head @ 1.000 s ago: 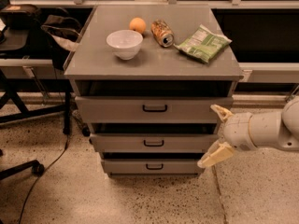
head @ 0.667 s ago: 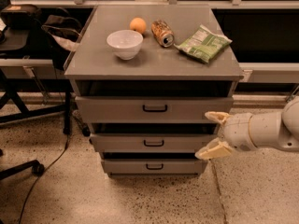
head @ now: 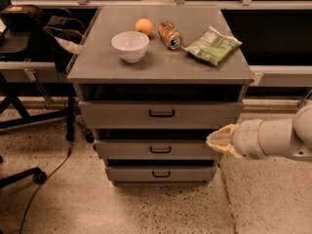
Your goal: Open middle drawer
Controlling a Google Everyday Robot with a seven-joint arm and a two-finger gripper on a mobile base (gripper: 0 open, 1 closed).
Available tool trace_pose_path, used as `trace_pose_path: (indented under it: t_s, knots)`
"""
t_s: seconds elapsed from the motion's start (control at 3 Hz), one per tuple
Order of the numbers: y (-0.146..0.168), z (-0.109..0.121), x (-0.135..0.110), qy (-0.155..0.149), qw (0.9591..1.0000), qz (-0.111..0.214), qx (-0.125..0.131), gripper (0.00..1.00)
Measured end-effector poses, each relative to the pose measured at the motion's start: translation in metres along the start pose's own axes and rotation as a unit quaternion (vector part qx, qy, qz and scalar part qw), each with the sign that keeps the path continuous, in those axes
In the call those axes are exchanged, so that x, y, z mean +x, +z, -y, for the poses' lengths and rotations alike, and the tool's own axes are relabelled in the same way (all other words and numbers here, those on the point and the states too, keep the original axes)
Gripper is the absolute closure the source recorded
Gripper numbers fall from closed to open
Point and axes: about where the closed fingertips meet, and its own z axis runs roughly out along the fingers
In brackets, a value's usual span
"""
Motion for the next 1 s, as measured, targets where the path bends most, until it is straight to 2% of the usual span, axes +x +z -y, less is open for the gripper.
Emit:
trace_pose_path:
  t_s: [0.33,0.67,1.0]
  knots:
    - [0.022,-0.011,0.023,0.029,0.9988,-0.018,0.034,1.0]
    - [0.041,-0.008,0.045,0.046,0.9963,-0.026,0.068,1.0]
    - [0.075,-0.002,0.077,0.06,0.9925,-0.042,0.098,1.0]
